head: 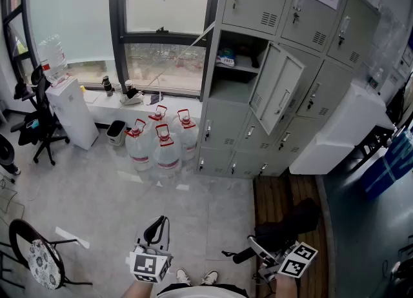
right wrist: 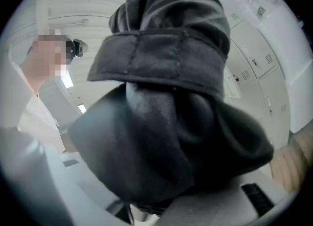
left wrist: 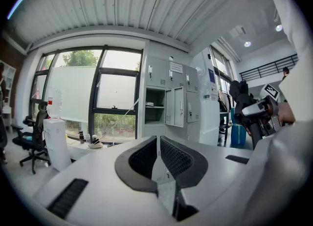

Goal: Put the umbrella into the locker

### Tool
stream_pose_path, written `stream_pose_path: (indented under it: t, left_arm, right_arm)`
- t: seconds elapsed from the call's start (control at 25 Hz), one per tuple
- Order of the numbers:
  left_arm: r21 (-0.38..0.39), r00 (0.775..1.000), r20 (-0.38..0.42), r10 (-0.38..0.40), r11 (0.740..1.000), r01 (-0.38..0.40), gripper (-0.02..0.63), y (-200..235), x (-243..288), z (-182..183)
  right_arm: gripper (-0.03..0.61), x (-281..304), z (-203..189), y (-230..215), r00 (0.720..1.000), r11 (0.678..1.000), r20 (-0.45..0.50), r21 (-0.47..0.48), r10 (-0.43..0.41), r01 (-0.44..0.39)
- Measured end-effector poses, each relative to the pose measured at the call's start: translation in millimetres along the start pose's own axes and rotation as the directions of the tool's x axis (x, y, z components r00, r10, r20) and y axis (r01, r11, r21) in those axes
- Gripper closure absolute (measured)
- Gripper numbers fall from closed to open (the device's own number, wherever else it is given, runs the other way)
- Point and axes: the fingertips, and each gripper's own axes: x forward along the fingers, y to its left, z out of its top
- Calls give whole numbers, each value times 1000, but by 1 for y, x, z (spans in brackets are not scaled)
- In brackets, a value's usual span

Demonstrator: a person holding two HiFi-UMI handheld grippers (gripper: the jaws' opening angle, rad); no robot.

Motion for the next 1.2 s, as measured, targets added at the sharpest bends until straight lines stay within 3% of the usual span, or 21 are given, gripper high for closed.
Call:
stream_pose_path:
  t: [0.64,1.2]
  left_arm:
    - [14,1000,18,5,1000,-5,572,-36,0,17]
    - [21,999,24,35,999,-35,572,-78,13,19]
  right_arm:
    - [374,-37,22,-21,999,1000,50,-11,-5,6]
    - [374,-52,34,-48,1000,995,-4,-98,16,-16]
